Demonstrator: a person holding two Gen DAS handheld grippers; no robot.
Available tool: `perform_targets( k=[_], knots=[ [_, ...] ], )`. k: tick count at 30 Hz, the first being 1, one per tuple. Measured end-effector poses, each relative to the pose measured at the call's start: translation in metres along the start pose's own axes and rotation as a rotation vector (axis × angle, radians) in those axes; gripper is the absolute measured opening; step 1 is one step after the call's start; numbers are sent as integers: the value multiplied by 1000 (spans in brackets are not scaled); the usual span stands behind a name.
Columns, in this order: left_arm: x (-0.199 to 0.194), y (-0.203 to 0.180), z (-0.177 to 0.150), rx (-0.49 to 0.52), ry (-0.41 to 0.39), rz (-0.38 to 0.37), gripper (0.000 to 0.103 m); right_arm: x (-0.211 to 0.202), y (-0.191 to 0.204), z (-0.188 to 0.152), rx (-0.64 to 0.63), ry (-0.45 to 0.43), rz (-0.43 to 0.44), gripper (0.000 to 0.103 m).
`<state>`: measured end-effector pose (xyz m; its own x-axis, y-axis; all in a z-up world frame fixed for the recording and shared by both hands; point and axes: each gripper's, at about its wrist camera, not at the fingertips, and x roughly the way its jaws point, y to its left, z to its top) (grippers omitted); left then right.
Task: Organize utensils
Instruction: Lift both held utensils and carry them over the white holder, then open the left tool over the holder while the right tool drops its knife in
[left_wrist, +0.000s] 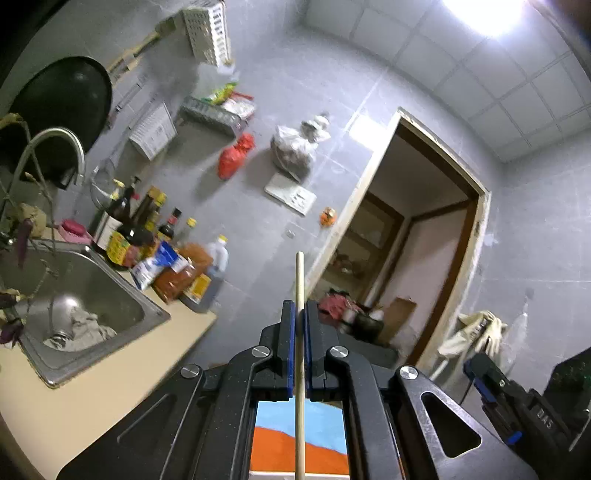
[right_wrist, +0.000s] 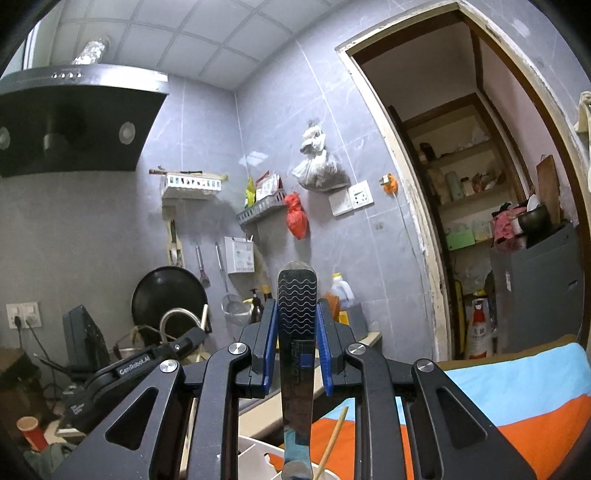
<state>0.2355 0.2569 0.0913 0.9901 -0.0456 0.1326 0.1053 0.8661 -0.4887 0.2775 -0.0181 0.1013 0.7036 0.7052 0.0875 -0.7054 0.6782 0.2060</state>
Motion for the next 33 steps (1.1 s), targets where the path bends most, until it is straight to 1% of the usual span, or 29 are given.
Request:
perform_targets(
  k=[2, 6, 11, 14, 21, 27, 30, 31, 33],
  knots=[
    [-3, 3, -1, 4, -36, 7, 2, 2, 1, -5, -14, -6, -9, 17],
    [-4, 1, -7, 45, -91, 32, 2, 7, 0, -16, -24, 1, -20, 17],
    [-8, -5, -18, 96, -135, 68, 2, 13, -3, -31, -26, 37, -32, 17],
    [-10, -7, -24, 126, -141, 74, 2, 16, -6, -40, -26, 64, -36, 17],
    [-17, -4, -34, 137, -114, 72, 2, 16, -10, -52, -20, 117, -34, 18],
    [-24, -3, -38, 154, -52, 81, 3, 17, -12, -59, -9, 177, -29, 19],
    [-26, -3, -40, 154, -7, 80, 3, 17, -13, -61, -2, 202, -23, 19],
    [-27, -3, -41, 152, 6, 76, 3, 15, -13, -62, -1, 205, -21, 20],
    [-28, -4, -41, 143, 38, 66, 6, 11, -13, -61, 5, 208, -19, 25]
  ],
)
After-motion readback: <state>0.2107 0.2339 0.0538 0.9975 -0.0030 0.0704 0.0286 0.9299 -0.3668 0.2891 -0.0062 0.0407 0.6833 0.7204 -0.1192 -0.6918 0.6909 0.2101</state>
